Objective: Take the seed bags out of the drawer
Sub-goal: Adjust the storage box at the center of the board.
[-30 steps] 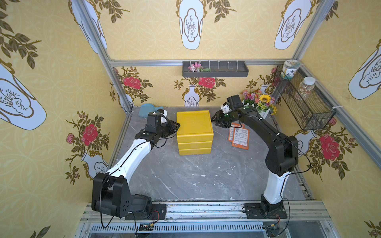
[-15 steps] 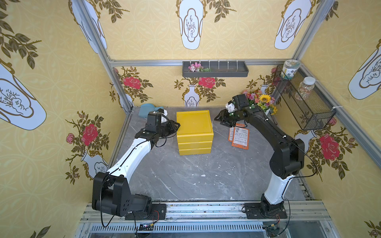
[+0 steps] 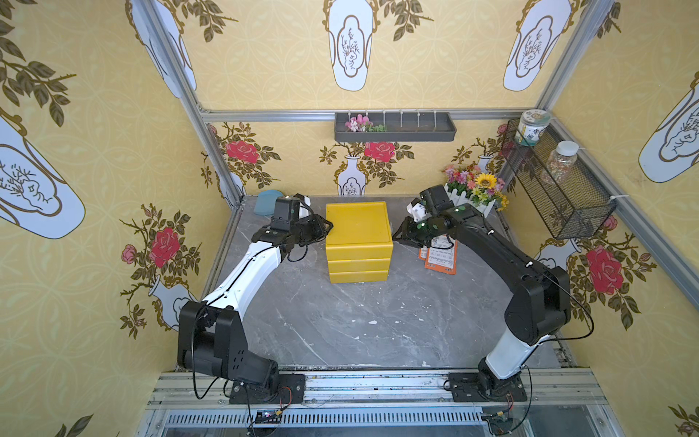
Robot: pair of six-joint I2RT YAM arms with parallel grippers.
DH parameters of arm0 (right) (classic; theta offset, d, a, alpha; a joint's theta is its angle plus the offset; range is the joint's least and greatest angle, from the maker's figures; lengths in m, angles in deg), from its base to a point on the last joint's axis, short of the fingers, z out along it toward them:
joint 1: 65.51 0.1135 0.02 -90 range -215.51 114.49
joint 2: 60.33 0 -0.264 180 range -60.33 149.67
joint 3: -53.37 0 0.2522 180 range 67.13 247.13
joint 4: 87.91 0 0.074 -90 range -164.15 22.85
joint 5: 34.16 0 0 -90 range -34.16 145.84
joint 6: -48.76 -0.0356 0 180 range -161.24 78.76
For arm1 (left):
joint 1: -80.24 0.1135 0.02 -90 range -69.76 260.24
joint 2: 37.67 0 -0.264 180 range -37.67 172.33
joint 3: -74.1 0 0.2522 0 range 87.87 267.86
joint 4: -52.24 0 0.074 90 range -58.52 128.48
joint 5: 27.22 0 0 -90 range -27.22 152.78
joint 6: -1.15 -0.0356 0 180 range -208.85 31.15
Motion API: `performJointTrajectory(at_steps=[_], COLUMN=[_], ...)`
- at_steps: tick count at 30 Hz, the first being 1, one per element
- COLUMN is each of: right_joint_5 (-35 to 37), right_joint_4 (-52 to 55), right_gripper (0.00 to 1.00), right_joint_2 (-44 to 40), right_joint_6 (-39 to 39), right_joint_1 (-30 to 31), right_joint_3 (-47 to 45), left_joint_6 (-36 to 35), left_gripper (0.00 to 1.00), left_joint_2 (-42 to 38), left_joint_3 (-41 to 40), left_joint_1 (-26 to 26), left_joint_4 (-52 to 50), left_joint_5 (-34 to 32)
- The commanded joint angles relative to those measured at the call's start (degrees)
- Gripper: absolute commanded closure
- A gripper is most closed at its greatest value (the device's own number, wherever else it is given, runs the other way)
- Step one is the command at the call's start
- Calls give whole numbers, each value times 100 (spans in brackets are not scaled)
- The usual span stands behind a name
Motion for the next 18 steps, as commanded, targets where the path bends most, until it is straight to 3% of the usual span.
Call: performJointTrajectory(at_steps=[1, 8, 18], right_joint_5=[26, 122, 534], right_joint_4=[-122, -319, -276], right_gripper=[66, 67, 65], right_joint_2=[-69, 243, -229], right_joint_6=[50, -150, -211], right_joint_1=[222, 650, 408], right_joint_3=[-32, 154, -493], left_joint_6=[-140, -203, -185], left_gripper=[65, 65, 68], left_joint_2=[164, 209, 142], left_joint_3=[26, 52, -215], left_joint_1=[-15, -12, -15], left_joint_4=[-643, -707, -710], left_joint_5=[-120, -199, -178])
